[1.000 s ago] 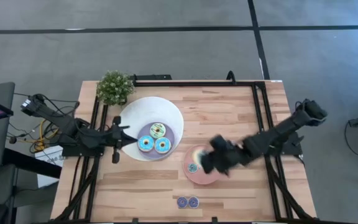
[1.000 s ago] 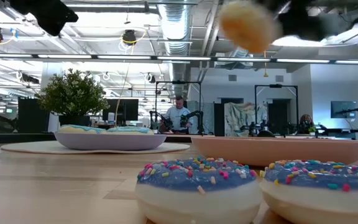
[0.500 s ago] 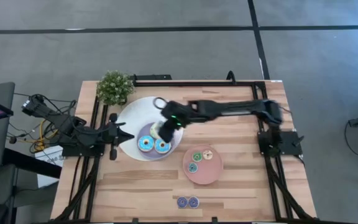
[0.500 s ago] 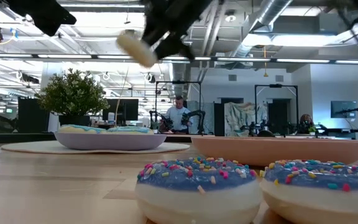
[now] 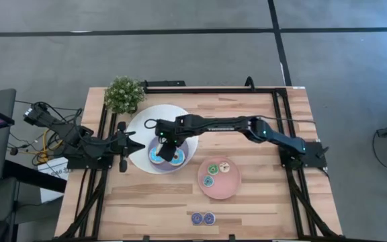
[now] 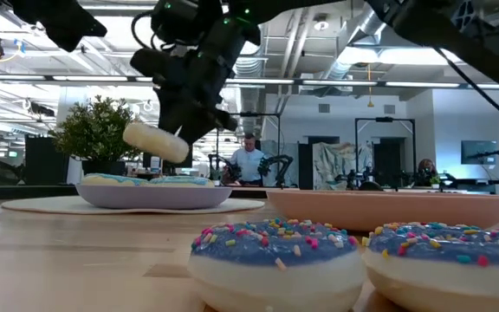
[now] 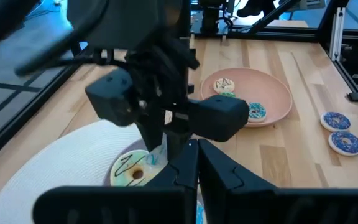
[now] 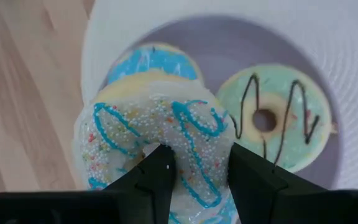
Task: Pick & Place donuts
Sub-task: Put the big white donut on the purple plate, then put the small violet donut on the pink plate
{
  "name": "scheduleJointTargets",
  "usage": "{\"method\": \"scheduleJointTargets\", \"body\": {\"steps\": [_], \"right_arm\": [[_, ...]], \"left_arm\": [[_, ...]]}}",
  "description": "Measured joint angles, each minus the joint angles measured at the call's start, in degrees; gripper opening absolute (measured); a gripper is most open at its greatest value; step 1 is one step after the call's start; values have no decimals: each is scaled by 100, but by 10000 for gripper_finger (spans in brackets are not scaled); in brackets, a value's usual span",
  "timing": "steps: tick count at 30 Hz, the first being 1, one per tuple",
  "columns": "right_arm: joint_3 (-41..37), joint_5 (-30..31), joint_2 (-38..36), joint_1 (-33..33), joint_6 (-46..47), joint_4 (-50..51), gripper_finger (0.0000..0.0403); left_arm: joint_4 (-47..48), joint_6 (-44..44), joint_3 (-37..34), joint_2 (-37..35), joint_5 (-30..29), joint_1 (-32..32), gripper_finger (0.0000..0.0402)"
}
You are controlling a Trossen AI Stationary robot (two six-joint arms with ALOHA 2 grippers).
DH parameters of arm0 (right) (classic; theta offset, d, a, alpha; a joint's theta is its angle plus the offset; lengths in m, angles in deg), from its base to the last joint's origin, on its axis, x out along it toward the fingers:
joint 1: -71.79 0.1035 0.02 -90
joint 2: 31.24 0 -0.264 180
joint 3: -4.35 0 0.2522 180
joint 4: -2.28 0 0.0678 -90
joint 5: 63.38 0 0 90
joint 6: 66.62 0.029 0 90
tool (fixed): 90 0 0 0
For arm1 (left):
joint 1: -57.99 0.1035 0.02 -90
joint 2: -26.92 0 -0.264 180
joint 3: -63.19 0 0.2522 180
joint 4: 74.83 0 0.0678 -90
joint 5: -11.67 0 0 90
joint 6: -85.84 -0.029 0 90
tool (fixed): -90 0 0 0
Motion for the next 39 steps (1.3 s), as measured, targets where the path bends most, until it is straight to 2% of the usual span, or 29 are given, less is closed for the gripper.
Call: {"method": "scheduleJointTargets", "body": {"steps": [15, 29, 39], "right_arm": [[-1, 139, 165, -13, 61, -26, 132], [-8, 148, 187, -50, 321, -38, 234], [-3, 156, -175, -99, 317, 322, 244]], "left_arm": [[115, 374, 0, 0, 51, 0, 0], [108, 612, 0, 0, 349, 0, 0], [108, 700, 0, 2, 444, -2, 0]]}}
